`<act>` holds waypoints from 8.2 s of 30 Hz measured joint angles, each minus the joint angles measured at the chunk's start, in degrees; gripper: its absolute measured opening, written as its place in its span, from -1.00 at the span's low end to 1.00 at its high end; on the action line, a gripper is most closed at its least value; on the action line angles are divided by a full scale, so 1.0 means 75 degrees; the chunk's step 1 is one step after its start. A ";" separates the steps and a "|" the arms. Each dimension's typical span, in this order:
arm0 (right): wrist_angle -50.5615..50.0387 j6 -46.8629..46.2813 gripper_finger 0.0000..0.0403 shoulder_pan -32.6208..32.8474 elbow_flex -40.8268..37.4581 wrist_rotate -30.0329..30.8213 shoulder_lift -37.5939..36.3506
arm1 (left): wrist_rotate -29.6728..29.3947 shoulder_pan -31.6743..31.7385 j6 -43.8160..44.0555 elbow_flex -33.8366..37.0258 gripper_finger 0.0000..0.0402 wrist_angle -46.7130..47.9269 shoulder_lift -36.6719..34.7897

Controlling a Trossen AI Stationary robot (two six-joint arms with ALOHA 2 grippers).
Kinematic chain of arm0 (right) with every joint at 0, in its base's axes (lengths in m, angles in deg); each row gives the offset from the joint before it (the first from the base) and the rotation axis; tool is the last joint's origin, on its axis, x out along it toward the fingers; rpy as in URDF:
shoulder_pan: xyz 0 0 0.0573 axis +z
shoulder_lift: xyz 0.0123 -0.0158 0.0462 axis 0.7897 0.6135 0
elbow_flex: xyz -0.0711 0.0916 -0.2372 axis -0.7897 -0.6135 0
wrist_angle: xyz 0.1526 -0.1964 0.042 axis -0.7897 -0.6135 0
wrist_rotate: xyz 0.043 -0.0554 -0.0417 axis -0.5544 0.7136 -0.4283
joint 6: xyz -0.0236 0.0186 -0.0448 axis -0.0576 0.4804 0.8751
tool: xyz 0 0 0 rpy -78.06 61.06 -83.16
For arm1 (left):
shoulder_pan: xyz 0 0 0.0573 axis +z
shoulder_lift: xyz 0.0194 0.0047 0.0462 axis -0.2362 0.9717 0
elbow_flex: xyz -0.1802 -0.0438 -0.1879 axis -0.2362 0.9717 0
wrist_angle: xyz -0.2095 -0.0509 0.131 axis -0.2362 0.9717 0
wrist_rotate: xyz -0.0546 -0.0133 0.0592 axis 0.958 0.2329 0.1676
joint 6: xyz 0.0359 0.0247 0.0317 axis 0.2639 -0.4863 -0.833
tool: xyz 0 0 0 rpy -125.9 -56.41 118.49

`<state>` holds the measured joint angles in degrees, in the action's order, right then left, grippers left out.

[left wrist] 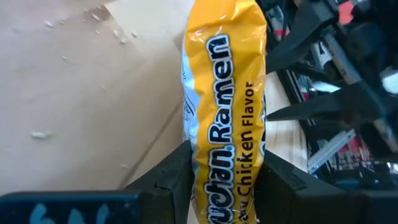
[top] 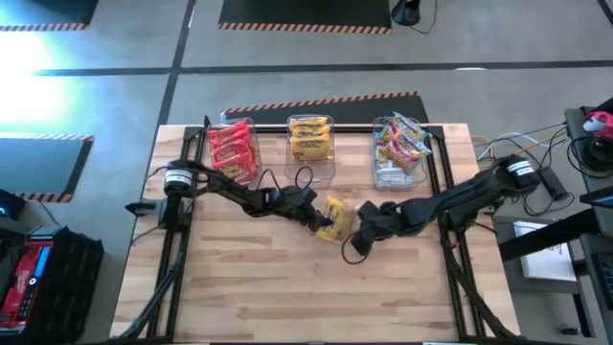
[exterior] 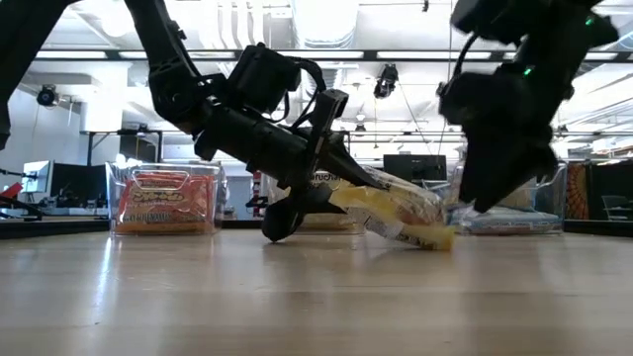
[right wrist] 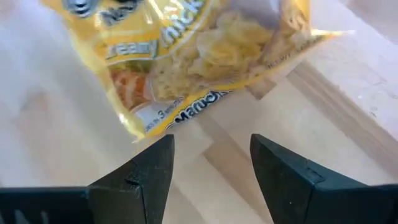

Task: Sort Maruchan noodles
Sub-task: Put the yellow noodle pack into the middle transparent bin, then return to Home Position

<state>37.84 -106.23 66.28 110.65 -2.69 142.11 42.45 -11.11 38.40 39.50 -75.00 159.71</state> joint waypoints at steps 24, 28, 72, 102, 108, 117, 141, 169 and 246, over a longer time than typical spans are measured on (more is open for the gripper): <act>-0.0735 0.0844 0.00 -0.0016 0.0015 -0.0853 -0.0619 | -0.0079 0.0156 -0.0084 -0.0574 -0.43 0.0272 -0.0310; -0.1083 0.0867 0.00 -0.0016 0.0015 -0.0856 -0.0616 | -0.0076 0.0267 -0.0182 -0.0907 -0.43 0.0876 -0.0318; -0.1070 0.1061 0.00 -0.0534 -0.0090 -0.0225 -0.0622 | 0.0268 0.3746 -0.8570 -0.1721 -0.43 0.7614 -0.3500; -0.1060 0.0850 0.00 -0.0538 -0.0093 0.0450 -0.0622 | 0.0052 0.3740 -1.0556 -0.3254 -0.43 0.8301 -0.1602; -0.1063 0.0850 0.00 -0.0538 -0.0093 0.0447 -0.0622 | 0.0046 0.3737 -1.1422 -0.4344 -0.43 1.0115 -0.0819; -0.1055 0.0852 0.00 -0.0538 -0.0093 0.0444 -0.0622 | 0.0134 0.3766 -1.1347 -0.4414 -0.43 1.0558 -0.0839; -0.1055 0.0855 0.00 -0.0535 -0.0093 0.0444 -0.0622 | -0.0260 0.4098 -1.1164 -0.5807 -0.13 1.1251 -0.0893; -0.1054 0.0855 0.00 -0.0535 -0.0093 0.0441 -0.0622 | 0.0224 0.5183 -0.7090 0.0490 -0.14 0.9222 -0.9773; 0.0235 0.1903 0.00 -0.0554 0.0308 0.0357 -0.0976 | -0.1079 0.5028 -0.3769 0.6520 -0.13 0.4614 -1.5162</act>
<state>39.60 -91.96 62.12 112.95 -0.01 134.79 34.36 26.61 10.14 88.40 -40.40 46.00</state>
